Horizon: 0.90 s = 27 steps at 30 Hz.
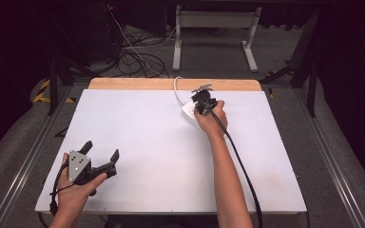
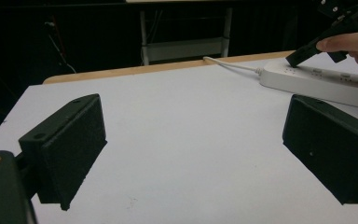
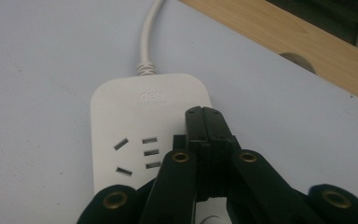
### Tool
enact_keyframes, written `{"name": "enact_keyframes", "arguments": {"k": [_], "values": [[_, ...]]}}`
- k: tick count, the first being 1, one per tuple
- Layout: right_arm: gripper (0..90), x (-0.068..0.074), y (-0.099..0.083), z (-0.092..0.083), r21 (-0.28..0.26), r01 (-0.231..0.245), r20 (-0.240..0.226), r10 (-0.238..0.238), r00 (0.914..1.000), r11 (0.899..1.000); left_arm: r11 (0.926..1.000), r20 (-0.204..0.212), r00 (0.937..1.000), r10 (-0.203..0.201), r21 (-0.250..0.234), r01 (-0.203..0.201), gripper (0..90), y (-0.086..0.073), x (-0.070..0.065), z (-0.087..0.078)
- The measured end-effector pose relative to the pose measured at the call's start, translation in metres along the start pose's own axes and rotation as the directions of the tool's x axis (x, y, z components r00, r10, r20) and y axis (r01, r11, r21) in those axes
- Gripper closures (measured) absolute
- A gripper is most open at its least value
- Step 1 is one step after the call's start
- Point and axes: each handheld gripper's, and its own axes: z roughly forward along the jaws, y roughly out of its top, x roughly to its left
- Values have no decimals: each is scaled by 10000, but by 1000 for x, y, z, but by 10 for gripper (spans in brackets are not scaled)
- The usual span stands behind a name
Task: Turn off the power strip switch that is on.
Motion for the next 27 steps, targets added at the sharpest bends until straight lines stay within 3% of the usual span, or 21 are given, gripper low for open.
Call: {"name": "enact_keyframes", "arguments": {"k": [11,24,27], "values": [[900,-5,-1,0,-70,-316,-325,314,9990,9995,10000,24,10000,-15,24,15,63,0,-1,1],[900,-6,2,1,41,-49,-390,50,9992,10000,9999,63,10000,42,95,-43,64,-1,0,4],[900,-7,1,0,21,-188,-437,188,9989,9998,10000,55,10000,14,81,-14,63,-1,-1,4]]}}
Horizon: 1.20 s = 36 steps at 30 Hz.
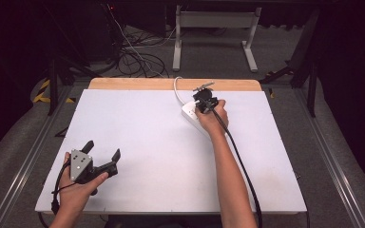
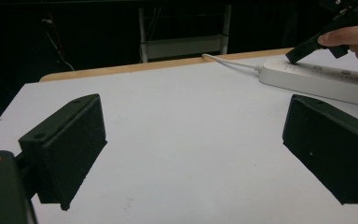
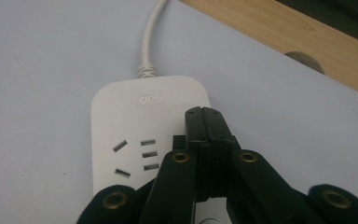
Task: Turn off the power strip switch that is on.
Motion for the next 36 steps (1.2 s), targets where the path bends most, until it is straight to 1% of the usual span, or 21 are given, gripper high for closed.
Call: {"name": "enact_keyframes", "arguments": {"k": [10,13,16,19,22,26,33,36], "values": [[900,1,0,0,-3,63,113,-63,9999,10000,10000,13,10000,10,0,-10,63,0,0,-1],[900,1,0,0,-25,-32,65,33,10000,10000,10000,33,10000,-6,3,6,64,0,0,0],[900,2,0,0,-70,52,177,-51,9998,10000,10000,23,10000,20,13,-20,63,0,0,1],[900,1,1,-2,-159,35,206,-31,9998,9999,10000,40,10000,3,15,-3,64,0,0,1],[900,1,0,-2,-106,56,279,-53,9996,9999,10000,53,10000,11,15,-11,64,0,0,1],[900,0,0,-2,-121,-15,269,18,9996,9999,10000,63,10000,43,30,-43,63,0,-1,1],[900,0,0,-2,-103,34,268,-31,9996,9999,10000,55,10000,20,30,-20,64,0,-1,1],[900,1,0,-2,-150,237,501,-230,9985,9996,10000,59,10000,18,18,-18,64,0,-1,1]]}}
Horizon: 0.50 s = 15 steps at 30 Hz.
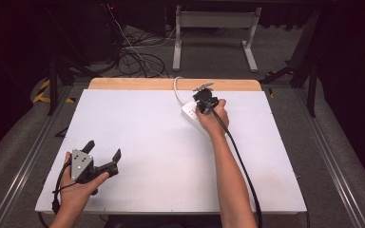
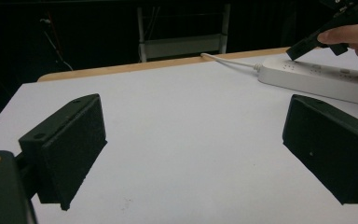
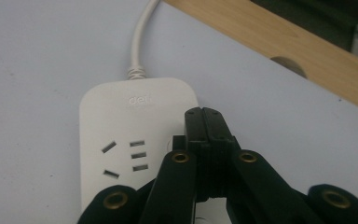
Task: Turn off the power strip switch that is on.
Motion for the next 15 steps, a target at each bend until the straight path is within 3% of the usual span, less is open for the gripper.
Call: {"name": "enact_keyframes", "arguments": {"k": [3,7,12,15], "values": [[900,-4,-1,-5,-533,-40,83,45,10000,9986,10000,21,10000,-4,28,4,63,-1,1,0],[900,-11,2,-19,-859,-7,39,10,10000,9963,10000,-33,10000,-50,24,50,64,-1,2,-1],[900,-20,0,-52,-1462,303,17,-304,9995,9888,10000,2,10000,58,32,-58,63,0,1,-1],[900,-29,-8,-73,-1871,231,-59,-246,9997,9821,10000,-42,10000,80,21,-80,64,0,-1,-1]]}}
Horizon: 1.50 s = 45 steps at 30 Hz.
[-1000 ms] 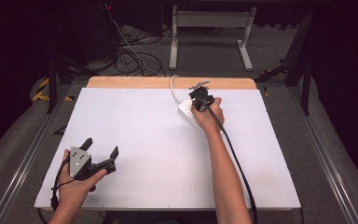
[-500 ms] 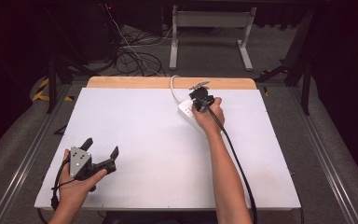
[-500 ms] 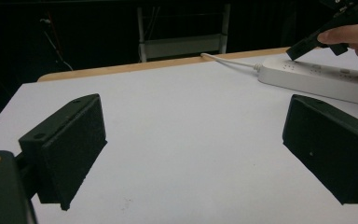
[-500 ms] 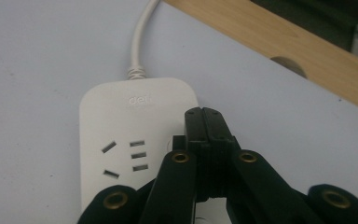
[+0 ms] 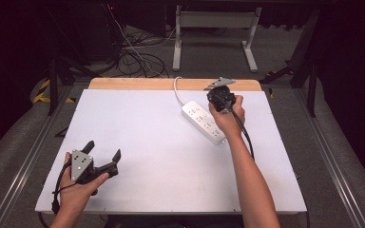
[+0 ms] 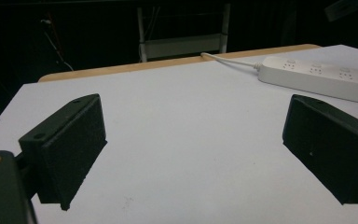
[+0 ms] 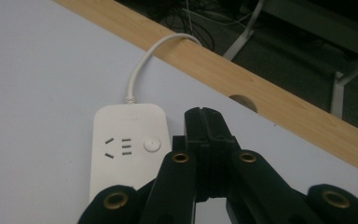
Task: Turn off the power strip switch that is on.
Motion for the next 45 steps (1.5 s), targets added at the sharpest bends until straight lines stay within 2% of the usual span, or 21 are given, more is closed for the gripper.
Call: {"name": "enact_keyframes", "arguments": {"k": [3,6,10,12,16,21,25,26,28,30,34,38,42,44,45], "values": [[900,-11,-7,-23,-494,-27,-7,27,10000,9988,10000,-22,10000,-82,20,82,64,0,0,1],[900,-23,-17,-45,-1034,-421,-155,407,9990,9937,9999,-65,9999,-84,93,85,63,-1,1,3],[900,-36,-36,-69,-1709,-922,-306,883,9956,9810,10000,-61,10000,-54,82,55,64,0,0,4],[900,-38,-46,-81,-2010,-998,-510,914,9945,9745,9999,-26,10000,-60,88,60,64,0,-1,4],[900,-35,-66,-111,-2811,-1007,-1014,748,9920,9544,9998,-59,9999,125,132,-124,64,-1,-3,4],[900,-22,-91,-150,-3627,-872,-708,659,9953,9278,9999,-91,9999,81,90,-80,63,0,-3,3],[900,-12,-110,-167,-4247,-1205,-477,1108,9927,8973,10000,-191,9998,-45,5,46,64,1,-2,4],[900,-10,-115,-170,-4453,-1348,-441,1287,9907,8852,10000,-193,9998,-31,-42,30,64,1,-1,4],[900,-9,-120,-172,-4555,-1557,-494,1497,9875,8765,9999,-112,9999,-48,-126,47,64,3,-2,4],[900,-8,-124,-172,-4571,-1528,-419,1504,9877,8762,9998,-45,10000,-6,-182,6,64,4,-3,3],[900,-8,-132,-168,-4275,-1620,-447,1582,9864,8894,9998,39,10000,53,-200,-52,63,4,-4,1],[900,-9,-132,-169,-4298,-1642,-446,1608,9860,8879,9998,-54,10000,-44,-216,43,64,4,-2,-1],[900,-6,-131,-166,-4194,-1450,-459,1387,9893,8961,9997,-118,9998,-138,-221,136,64,3,0,-3],[900,-5,-131,-165,-4191,-1397,-495,1311,9901,8971,9997,-131,9998,-142,-201,139,64,3,1,-3],[862,-5,-131,-164,-4192,-1358,-501,1265,9907,8977,9997,-136,9998,-123,-191,120,64,3,1,-3]]}}
